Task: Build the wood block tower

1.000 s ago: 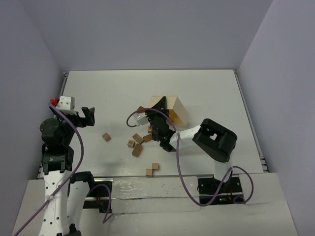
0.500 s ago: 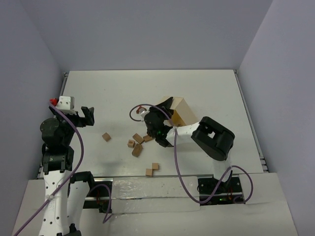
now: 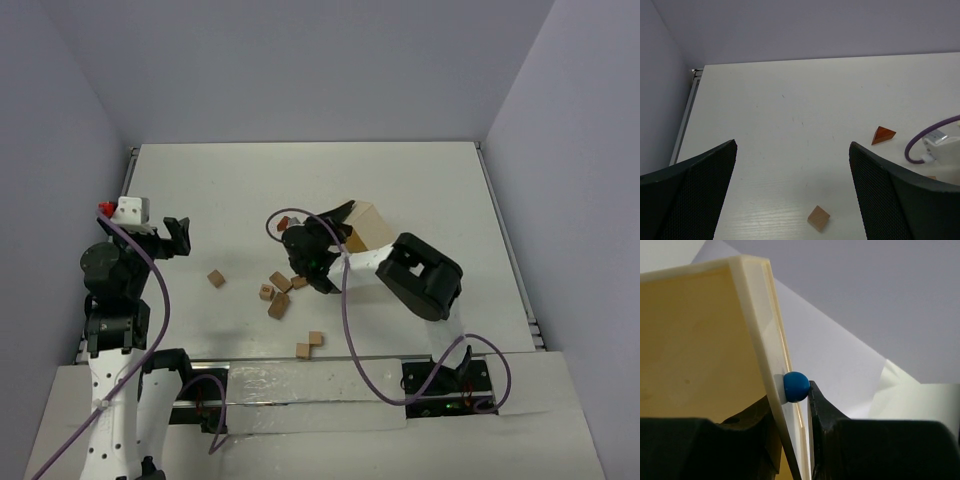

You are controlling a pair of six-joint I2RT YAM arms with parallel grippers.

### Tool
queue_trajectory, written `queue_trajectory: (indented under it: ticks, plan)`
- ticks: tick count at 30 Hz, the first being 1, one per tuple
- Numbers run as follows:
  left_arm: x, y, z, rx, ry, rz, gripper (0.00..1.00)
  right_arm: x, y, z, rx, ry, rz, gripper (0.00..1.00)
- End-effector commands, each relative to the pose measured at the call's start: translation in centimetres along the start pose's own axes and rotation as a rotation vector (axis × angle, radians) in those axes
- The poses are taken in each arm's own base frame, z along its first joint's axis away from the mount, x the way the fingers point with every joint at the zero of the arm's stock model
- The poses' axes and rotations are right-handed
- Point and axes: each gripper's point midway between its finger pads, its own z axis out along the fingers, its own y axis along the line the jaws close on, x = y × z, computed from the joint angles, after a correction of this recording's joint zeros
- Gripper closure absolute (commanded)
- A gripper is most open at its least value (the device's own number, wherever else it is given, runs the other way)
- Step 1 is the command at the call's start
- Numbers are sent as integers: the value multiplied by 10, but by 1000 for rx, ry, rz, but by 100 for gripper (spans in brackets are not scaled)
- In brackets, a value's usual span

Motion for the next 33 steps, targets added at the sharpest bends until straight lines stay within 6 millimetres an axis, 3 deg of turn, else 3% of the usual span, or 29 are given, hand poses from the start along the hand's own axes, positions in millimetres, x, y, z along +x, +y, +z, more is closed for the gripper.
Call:
queue_trajectory:
  ticks: [1, 3, 4, 6, 8, 11, 15, 18, 19, 21, 22, 25, 29, 33]
  plan:
    - [-14, 3, -3, -20, -58, 9, 1, 10, -34, -4, -33, 40, -637, 100]
    - [-15, 2, -4, -13, -63, 8, 1, 34, -36, 8, -76, 70, -670, 100]
    - [-15, 2, -3, -12, -62, 3, 1, 36, -36, 7, -84, 76, -700, 100]
    - [-17, 1, -2, -11, -65, -4, 1, 24, -31, -3, -78, 81, -730, 100]
    - [-19, 1, -2, -10, -70, -9, 1, -3, -7, -14, -80, 102, -797, 100]
    - [-20, 2, -5, -15, -75, -4, 1, -16, 15, -17, -89, 120, -884, 100]
    - [-22, 1, -7, -16, -89, -1, 1, -4, 26, 8, -185, 223, -1018, 100]
    - [-24, 1, -6, -14, -95, -6, 1, 4, 9, 29, -74, 311, -916, 100]
    - [-25, 1, -6, -15, -94, -5, 1, -16, 27, 33, -73, 301, -986, 100]
    - [-24, 4, -8, -30, -93, 2, 1, -43, 18, 40, -12, 224, -1014, 100]
    - [-23, 4, -9, -30, -94, 5, 1, -46, 1, 42, -15, 236, -965, 100]
    - [-22, 3, -8, -24, -94, 3, 1, -21, -31, 55, -61, 282, -947, 100]
    - [-17, 4, -1, -21, -68, -10, 1, -7, -33, 46, -44, 273, -937, 100]
    - [-17, 3, -1, -17, -65, -11, 1, -7, -37, 37, -19, 259, -909, 100]
